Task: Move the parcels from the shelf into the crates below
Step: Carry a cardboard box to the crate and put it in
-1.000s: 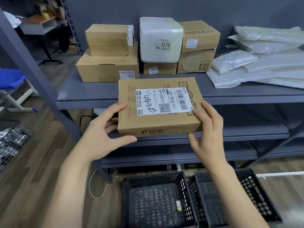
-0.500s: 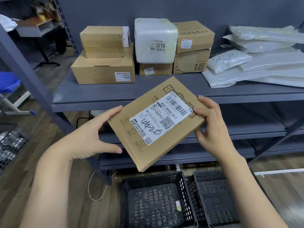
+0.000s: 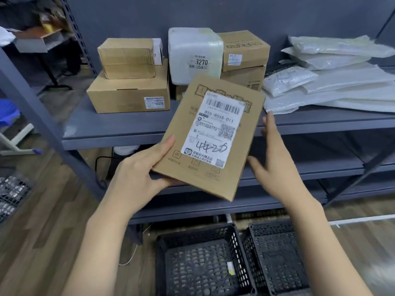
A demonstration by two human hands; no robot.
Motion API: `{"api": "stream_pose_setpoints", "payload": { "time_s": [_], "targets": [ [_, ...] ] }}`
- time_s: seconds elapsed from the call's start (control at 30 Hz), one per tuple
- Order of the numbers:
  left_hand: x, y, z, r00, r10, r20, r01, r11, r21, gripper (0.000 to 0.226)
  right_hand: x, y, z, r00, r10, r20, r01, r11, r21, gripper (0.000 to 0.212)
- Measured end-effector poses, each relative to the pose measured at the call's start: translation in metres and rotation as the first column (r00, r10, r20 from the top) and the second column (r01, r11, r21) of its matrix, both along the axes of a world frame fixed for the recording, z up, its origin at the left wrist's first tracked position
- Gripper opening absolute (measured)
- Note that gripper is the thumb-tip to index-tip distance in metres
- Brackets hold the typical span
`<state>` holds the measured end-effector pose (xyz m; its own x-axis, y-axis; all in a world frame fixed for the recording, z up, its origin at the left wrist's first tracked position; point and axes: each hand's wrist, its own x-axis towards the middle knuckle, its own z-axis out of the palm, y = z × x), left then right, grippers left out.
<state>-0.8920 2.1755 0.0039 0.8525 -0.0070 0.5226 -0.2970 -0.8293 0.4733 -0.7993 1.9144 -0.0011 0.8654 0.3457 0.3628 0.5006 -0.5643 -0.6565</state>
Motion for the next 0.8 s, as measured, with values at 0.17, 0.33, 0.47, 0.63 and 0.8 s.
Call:
{"api": "stream_pose_setpoints", "payload": {
  "time_s": [0.17,0.33,0.47,0.63,0.8],
  "targets": [
    [0.001,-0.006,-0.007,0.986,-0.029,0.163,0.020,0.998,0.058,0.080,-0.024,0.007,0.011,0.949,0.217,-0.228,-0.204,0.976,0.080,0.108],
    [-0.005,-0.009,-0.017,0.994,0.011,0.110,-0.016,0.999,0.046,0.092,-0.034,0.004,0.011,0.929,0.261,-0.260,-0.254,0.965,0.060,0.128],
    [-0.009,-0.014,-0.023,0.988,0.062,0.140,-0.072,0.995,0.070,0.090,-0.044,0.007,0.007,0.955,0.224,-0.194,-0.224,0.974,0.023,0.119],
    [-0.017,-0.019,-0.026,0.987,0.095,0.129,-0.104,0.992,0.071,0.097,-0.053,0.012,0.002,0.968,0.170,-0.183,-0.166,0.985,0.037,0.096],
    [-0.023,-0.023,-0.027,0.996,0.073,0.048,-0.077,0.994,0.075,0.101,-0.058,0.012,-0.003,0.963,0.159,-0.217,-0.153,0.987,0.042,0.099]
  ]
}}
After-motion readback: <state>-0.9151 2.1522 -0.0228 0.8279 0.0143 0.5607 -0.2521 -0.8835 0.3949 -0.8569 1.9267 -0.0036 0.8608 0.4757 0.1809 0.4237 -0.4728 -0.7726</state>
